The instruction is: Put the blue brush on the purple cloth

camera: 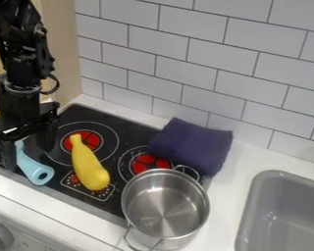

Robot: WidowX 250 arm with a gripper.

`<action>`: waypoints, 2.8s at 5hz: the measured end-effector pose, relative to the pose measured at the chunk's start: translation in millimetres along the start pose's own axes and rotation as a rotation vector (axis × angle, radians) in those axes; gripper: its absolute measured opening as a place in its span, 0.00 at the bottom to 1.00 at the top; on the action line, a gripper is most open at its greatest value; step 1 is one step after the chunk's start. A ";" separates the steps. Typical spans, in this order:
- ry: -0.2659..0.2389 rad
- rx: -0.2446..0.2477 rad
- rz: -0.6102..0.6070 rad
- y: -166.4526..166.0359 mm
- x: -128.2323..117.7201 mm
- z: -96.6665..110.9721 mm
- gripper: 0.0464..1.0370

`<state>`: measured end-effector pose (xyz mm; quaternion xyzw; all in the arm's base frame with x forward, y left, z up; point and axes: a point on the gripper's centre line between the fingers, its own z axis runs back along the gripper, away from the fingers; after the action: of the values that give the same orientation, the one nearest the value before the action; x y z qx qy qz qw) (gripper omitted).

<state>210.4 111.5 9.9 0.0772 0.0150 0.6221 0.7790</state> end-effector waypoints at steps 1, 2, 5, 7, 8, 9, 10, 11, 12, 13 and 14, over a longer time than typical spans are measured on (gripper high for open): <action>-0.025 0.013 -0.007 -2.4 1.6 -7.3 0.96; -0.012 0.003 -0.010 -3.9 -0.5 -7.3 0.89; -0.007 0.056 -0.039 7.0 -4.4 -5.4 0.27; -0.074 0.123 -0.143 8.6 -14.5 37.7 0.27; -0.073 0.090 -0.164 -2.3 -27.8 58.0 0.27; -0.099 0.063 -0.212 -25.5 -55.0 76.6 0.27; -0.078 -0.019 -0.238 -49.5 -88.7 91.9 0.27; -0.053 -0.063 -0.237 -79.1 -104.9 96.7 0.27; -0.053 -0.081 -0.246 -108.1 -117.2 93.9 0.27; -0.007 -0.072 -0.255 -139.9 -125.8 83.6 0.27; -0.007 -0.041 -0.256 -156.2 -126.4 65.0 0.27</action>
<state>340.7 -51.3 43.2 0.0610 0.0091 0.5177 0.8533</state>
